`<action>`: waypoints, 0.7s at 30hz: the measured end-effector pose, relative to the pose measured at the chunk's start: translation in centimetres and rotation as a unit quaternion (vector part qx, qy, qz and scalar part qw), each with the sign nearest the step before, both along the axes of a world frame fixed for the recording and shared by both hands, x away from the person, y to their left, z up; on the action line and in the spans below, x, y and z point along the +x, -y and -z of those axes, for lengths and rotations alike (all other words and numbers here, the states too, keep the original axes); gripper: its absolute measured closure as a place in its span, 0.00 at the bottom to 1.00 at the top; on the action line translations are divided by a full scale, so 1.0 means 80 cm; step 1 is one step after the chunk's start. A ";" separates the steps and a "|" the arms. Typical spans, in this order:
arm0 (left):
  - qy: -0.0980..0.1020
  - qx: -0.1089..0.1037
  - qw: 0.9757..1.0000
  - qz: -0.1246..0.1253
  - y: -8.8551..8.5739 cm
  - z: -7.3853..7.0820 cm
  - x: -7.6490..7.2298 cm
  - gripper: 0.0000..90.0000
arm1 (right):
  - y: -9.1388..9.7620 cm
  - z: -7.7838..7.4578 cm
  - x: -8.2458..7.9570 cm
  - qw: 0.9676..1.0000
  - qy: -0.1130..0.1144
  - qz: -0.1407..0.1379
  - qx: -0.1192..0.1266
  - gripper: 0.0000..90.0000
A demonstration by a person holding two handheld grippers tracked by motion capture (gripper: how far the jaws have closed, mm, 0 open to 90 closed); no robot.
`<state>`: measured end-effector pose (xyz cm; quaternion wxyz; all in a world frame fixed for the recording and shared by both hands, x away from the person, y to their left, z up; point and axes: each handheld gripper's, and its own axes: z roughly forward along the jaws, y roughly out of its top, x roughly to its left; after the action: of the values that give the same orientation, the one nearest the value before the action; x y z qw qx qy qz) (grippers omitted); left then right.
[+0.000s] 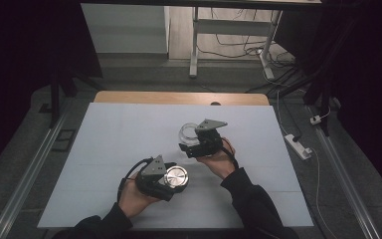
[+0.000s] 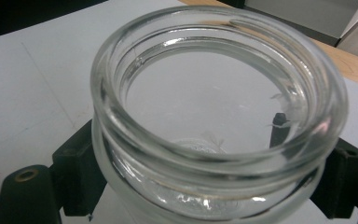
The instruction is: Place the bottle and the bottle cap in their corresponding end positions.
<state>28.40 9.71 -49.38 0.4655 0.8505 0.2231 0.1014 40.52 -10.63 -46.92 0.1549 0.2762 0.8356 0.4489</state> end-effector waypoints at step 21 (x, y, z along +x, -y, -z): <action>-0.017 0.029 0.999 -0.014 0.022 0.037 0.036 0.22 | -0.030 0.023 0.038 1.000 0.004 0.009 -0.013 0.16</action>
<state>31.25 7.92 -52.31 0.4356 0.8617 0.2403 0.1001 43.53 -8.24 -48.79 0.1662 0.2793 0.8385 0.4374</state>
